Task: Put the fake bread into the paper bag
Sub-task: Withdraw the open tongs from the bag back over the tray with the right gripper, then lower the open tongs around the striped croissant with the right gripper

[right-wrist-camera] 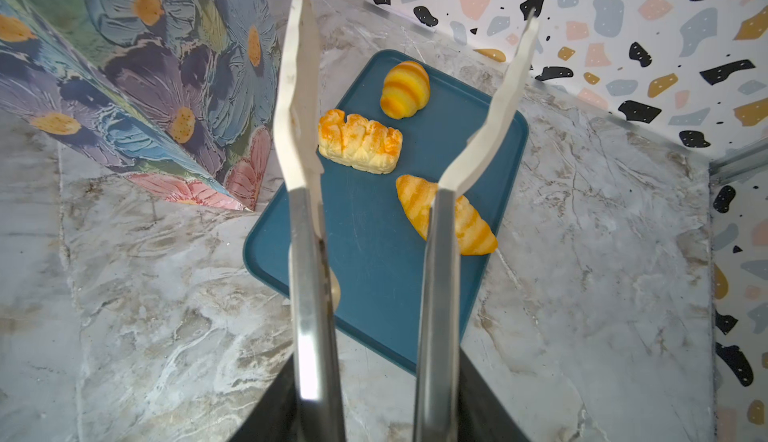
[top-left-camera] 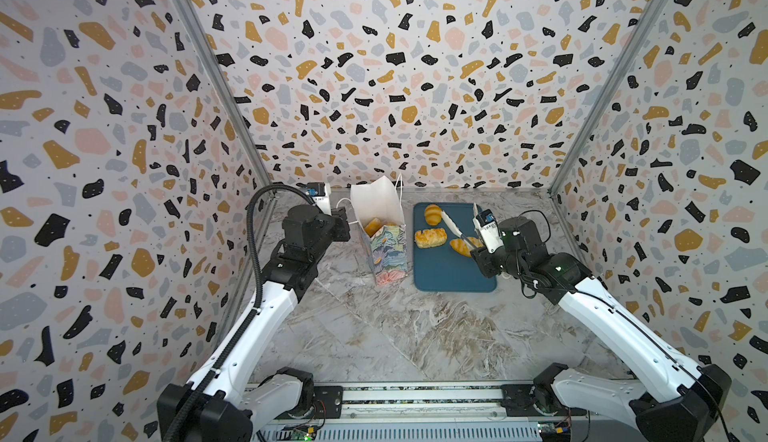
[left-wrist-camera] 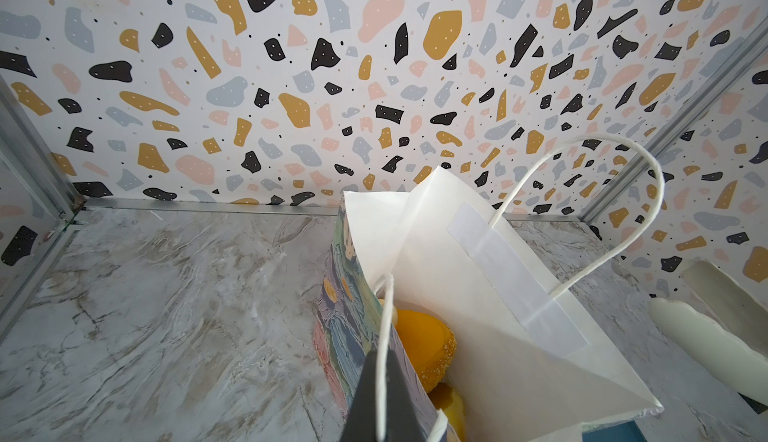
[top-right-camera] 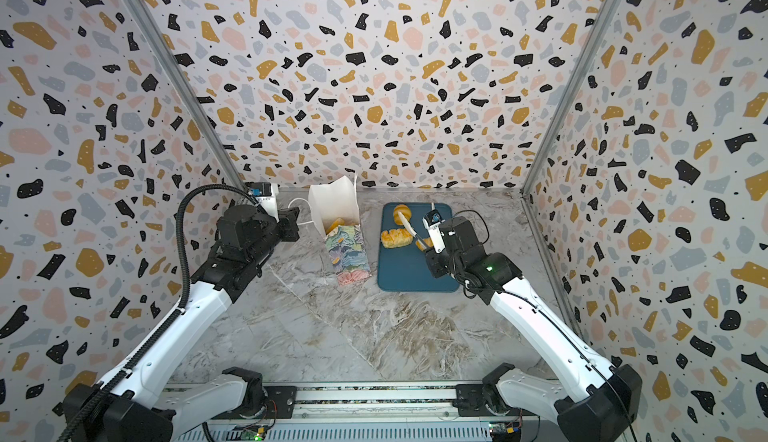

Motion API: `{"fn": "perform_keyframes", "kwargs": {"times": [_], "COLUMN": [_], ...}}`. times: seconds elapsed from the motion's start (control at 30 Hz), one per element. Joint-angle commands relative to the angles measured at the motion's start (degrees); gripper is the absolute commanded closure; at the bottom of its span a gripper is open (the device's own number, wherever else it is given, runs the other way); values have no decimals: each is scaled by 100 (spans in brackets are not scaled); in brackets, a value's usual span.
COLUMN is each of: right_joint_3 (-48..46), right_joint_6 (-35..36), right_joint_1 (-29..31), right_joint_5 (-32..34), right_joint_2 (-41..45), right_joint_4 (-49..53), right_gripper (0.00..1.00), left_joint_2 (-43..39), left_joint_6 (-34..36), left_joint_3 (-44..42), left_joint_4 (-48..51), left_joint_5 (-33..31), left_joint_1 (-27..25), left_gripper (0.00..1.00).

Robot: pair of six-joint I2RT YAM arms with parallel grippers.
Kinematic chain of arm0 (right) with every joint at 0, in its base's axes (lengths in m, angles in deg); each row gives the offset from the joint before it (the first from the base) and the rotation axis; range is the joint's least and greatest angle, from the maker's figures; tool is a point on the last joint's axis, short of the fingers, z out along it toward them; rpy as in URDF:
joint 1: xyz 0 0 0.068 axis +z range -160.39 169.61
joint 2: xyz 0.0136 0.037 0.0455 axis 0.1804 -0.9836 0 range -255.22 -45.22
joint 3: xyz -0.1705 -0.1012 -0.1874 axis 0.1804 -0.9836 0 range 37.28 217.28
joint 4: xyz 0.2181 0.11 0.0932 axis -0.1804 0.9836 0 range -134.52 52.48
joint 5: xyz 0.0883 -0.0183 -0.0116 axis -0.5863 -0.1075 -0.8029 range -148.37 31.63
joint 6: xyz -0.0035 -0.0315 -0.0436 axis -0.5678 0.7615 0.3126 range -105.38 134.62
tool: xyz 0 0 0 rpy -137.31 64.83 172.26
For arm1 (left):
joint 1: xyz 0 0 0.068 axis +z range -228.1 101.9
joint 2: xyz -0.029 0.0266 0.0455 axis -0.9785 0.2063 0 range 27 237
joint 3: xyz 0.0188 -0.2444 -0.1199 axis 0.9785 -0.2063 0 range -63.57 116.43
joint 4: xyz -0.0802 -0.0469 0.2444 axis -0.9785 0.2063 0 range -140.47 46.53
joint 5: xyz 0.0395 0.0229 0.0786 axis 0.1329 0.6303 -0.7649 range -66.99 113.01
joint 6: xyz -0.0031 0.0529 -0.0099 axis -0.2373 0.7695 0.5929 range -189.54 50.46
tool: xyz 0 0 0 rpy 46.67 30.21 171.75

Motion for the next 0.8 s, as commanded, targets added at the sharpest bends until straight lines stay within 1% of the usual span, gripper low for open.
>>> {"fn": "perform_keyframes", "kwargs": {"times": [0.0, 0.2, 0.37, 0.47, 0.57, 0.77], "right_joint_3": [437, 796, 808, 732, 802, 704], "right_joint_6": [444, 961, 1260, 1332, 1219, 1256], "right_joint_1": [-26, -112, -164, -220, -218, -231], "right_joint_5": [-158, 150, 431, 673, 881, 1177], "right_joint_2": [11, -360, -565, -736, -1049, -1469], "right_joint_4": [208, 601, 771, 906, 1197, 1171], "right_gripper": [49, 48, 47, 47, 47, 47], "left_joint_2": [-40, -49, -82, -104, -78, -34], "left_joint_6": [92, 84, 116, 115, 113, 141], "left_joint_3": [-52, -50, -53, -71, -85, -91], "left_joint_4": [-92, -83, -74, -100, -114, -92], "left_joint_5": [-57, -60, -116, -130, -137, -198], "left_joint_1": [-26, -26, -35, -35, -43, -70], "left_gripper": [100, 100, 100, 100, 100, 100]}}
